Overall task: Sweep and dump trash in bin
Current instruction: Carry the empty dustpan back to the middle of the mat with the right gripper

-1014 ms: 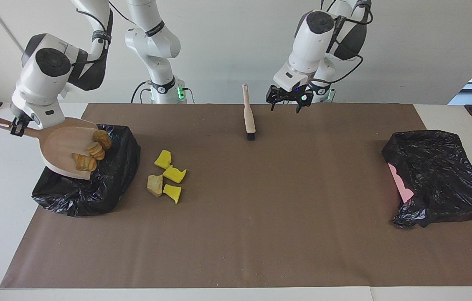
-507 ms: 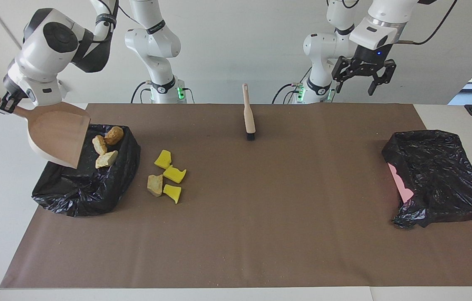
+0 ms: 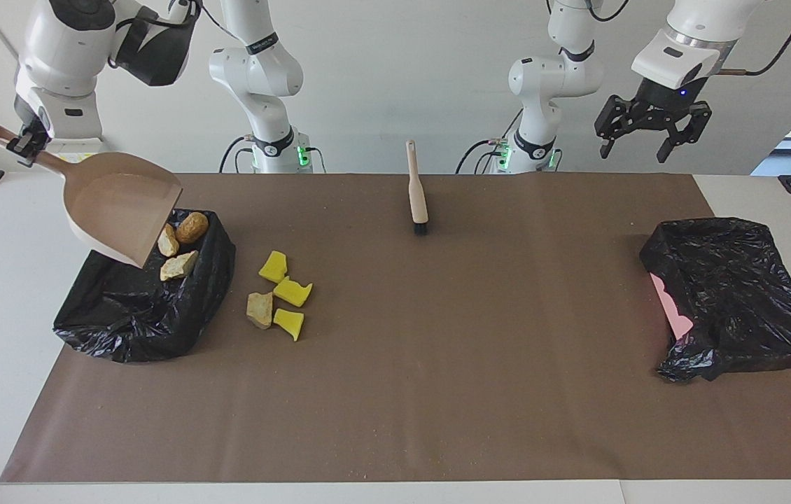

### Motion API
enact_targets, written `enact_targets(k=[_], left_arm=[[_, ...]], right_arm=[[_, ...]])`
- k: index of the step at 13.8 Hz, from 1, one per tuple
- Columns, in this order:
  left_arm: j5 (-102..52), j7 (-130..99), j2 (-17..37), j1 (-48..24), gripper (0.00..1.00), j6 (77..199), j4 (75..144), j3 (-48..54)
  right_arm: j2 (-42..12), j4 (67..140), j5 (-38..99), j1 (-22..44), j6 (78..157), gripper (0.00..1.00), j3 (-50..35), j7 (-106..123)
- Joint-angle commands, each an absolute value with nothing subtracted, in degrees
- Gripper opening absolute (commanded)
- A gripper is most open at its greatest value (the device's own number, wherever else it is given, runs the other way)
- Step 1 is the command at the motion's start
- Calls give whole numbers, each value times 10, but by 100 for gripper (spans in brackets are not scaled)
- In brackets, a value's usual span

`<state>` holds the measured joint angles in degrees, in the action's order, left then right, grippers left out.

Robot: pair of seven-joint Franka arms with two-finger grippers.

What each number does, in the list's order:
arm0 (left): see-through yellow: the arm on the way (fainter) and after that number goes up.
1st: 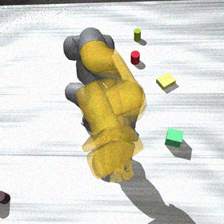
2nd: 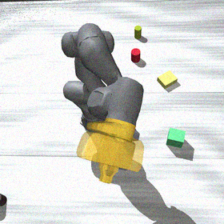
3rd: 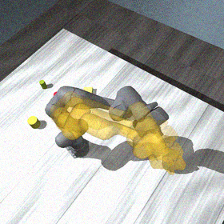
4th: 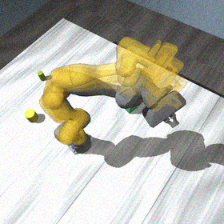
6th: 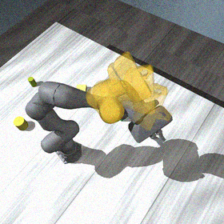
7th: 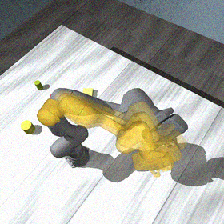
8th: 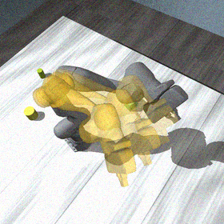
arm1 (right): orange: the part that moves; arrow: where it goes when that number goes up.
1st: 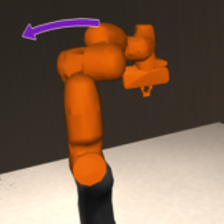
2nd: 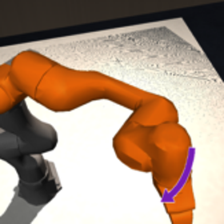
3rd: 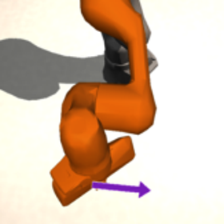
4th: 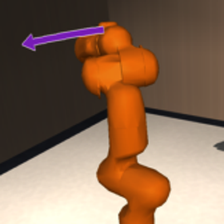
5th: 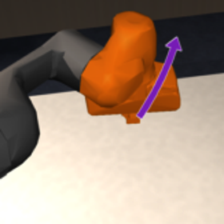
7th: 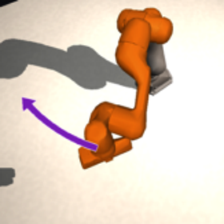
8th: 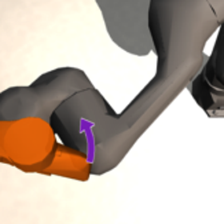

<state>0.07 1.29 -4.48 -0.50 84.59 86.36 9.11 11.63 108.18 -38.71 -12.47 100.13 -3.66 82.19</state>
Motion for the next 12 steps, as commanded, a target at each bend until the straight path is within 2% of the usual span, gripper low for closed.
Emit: enact_targets(k=[1, 5, 9, 12], left_arm=[[7, 21, -41, -1, 100, 824, 844, 75], [-1, 22, -41, 22, 100, 827, 845, 64], [-1, 21, -41, 28, 100, 831, 845, 63], [4, 20, -41, 29, 100, 834, 845, 62]], right_arm=[[116, 1074, -310, -110, 985, 0, -70, 730], [104, 1076, -215, -48, 974, 0, -100, 547], [61, 1071, -165, 31, 980, 0, -101, 385], [53, 1057, -133, 44, 986, 0, -101, 338]])
